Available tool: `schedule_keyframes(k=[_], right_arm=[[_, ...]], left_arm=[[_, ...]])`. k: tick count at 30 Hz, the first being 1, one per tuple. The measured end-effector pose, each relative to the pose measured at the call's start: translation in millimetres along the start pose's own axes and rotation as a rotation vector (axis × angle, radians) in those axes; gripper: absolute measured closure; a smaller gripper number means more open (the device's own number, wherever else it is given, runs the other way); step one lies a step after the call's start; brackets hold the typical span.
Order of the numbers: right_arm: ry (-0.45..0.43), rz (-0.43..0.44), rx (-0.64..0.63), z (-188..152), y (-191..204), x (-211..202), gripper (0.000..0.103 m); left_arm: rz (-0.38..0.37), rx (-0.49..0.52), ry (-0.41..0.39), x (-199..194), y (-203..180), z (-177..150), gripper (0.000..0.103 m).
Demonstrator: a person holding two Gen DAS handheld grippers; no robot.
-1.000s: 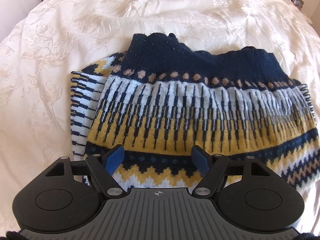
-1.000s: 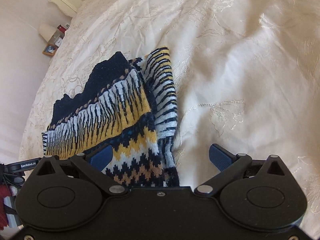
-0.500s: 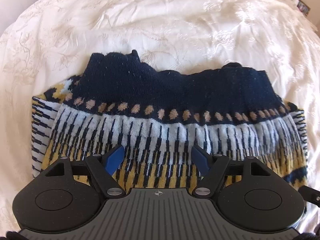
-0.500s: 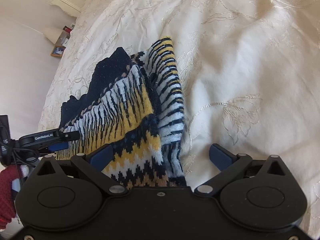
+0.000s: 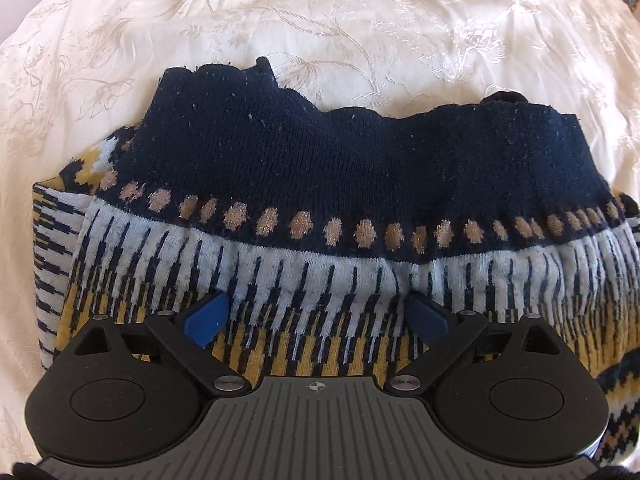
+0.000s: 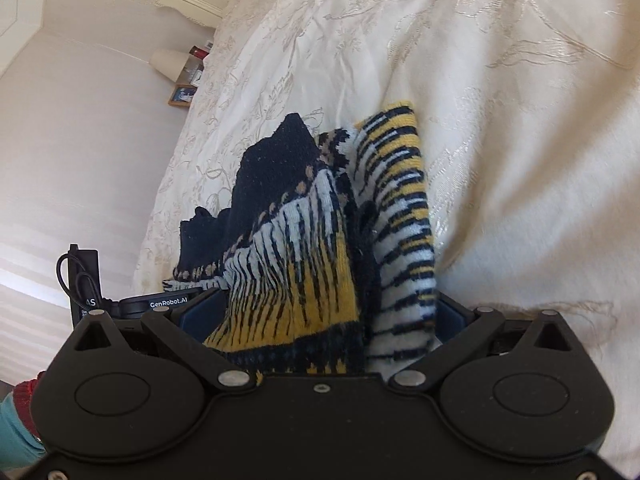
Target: Fold small clothes
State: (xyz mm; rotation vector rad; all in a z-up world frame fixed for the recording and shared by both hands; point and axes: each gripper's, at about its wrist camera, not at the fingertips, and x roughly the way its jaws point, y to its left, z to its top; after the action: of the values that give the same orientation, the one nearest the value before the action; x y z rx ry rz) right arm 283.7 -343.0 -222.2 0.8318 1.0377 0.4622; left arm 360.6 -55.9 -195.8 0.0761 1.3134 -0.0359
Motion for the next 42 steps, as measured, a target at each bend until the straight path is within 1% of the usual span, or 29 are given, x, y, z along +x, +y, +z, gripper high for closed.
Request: schedule_keyframes(k=[3,6,13,16,18,21,23,27,32,36,40,41,42], right_arm=[[0.011,0.019,-0.023,10.5,-0.2,9.1,0.0],[0.01,0.041,-0.02,16.5,-2.0,14.1,0.0],[-0.013,0.077,-0.007,14.3,-7.6,9.6,0.0],[-0.018,0.076,0.003,12.9,-7.2,6.6,0.0],[-0.019,0.076,0.015,11.7,-6.8,4.8,0.0],[-0.008,0.077,0.026,7.4,-6.9,0.6,0.0],[0.004,0.084,0.032,2.4,-6.7,-1.5,0.0],[0.017,0.089,0.032,-8.6,-6.6,-7.8,0.0],[0.022,0.086,0.047,-15.7,-6.3,-12.5,0.0],[0.021,0.063,0.049,-15.9,-2.6,-11.0,0.0],[0.023,0.03,0.065,-13.7,2.4,-7.6,0.0],[0.022,0.013,0.062,-13.7,5.5,-6.9,0.001],[0.02,-0.007,0.053,-14.1,9.1,-6.3,0.006]], left_arm=[[0.008,-0.002,0.001,2.4,-3.0,-0.9,0.003],[0.014,-0.001,0.004,2.4,-4.0,-1.6,0.001],[0.013,0.0,0.006,1.8,-4.3,1.6,0.0],[0.01,-0.007,0.008,-3.6,-1.0,-0.1,0.002],[0.007,-0.009,0.012,-10.6,-0.1,-3.7,0.01],[0.0,-0.023,0.01,-24.4,-1.7,-15.3,0.014],[-0.016,-0.031,0.009,-32.7,-4.0,-29.2,0.014],[-0.012,-0.019,0.021,-40.0,-10.9,-61.0,0.014],[-0.009,-0.011,0.071,-38.2,-11.7,-90.1,0.014],[-0.011,0.008,0.054,-46.1,-6.9,-103.8,0.016],[-0.018,-0.008,0.034,-62.1,8.4,-115.3,0.016],[-0.019,-0.013,0.027,-65.5,13.1,-115.9,0.016],[-0.021,-0.017,0.019,-68.6,20.0,-117.0,0.017]])
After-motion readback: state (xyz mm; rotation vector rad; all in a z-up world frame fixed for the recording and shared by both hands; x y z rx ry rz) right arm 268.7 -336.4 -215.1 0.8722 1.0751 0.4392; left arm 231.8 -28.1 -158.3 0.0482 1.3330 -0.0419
